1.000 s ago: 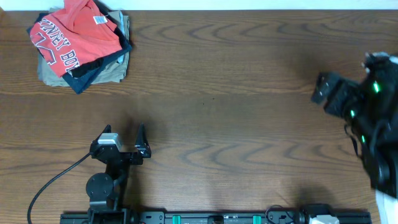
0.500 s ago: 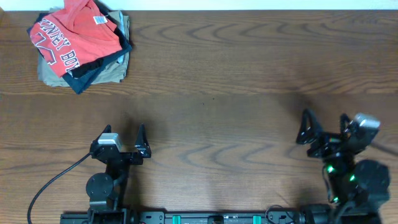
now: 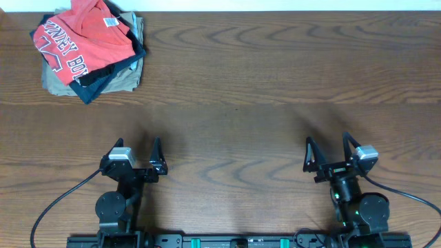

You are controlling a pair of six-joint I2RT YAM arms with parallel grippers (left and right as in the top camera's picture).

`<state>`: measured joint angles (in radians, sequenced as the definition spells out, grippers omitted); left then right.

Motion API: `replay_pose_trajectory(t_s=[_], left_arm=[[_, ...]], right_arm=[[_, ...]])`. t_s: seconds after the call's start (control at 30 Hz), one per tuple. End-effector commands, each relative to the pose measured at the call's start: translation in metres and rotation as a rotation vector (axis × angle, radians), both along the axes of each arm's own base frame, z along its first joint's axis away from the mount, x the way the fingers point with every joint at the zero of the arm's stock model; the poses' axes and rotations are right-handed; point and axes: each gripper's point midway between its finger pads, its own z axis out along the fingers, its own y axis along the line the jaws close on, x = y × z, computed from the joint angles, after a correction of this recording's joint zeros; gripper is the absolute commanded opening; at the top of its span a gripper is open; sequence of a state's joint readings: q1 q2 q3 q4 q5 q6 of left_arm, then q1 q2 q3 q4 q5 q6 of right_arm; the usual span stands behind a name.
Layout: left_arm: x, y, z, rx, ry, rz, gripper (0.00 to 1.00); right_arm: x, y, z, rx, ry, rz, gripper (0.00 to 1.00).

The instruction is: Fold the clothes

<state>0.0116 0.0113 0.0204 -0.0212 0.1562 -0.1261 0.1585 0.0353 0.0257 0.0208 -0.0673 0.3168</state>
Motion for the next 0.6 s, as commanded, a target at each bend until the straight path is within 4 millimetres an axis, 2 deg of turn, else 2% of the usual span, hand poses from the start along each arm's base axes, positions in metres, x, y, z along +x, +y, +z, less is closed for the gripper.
replay_pose_trajectory(t_s=[0.0, 0.17, 0.3, 0.57], left_arm=[[-0.001, -0.003, -0.015, 0.008, 0.045, -0.015, 0.98], [-0.001, -0.003, -0.015, 0.008, 0.045, -0.015, 0.98], [-0.001, -0.003, -0.015, 0.008, 0.045, -0.015, 0.98], [-0.001, -0.003, -0.015, 0.008, 0.045, -0.015, 0.98]], right_arm=[[-0.001, 0.002, -0.006, -0.02, -0.001, 0.004, 0.99], [-0.001, 0.002, -0.009, -0.1, -0.008, 0.005, 0.99], [-0.002, 0.001, -0.026, -0.189, 0.042, 0.009, 0.99], [0.0, -0.007, -0.026, -0.2, 0.041, -0.026, 0.99]])
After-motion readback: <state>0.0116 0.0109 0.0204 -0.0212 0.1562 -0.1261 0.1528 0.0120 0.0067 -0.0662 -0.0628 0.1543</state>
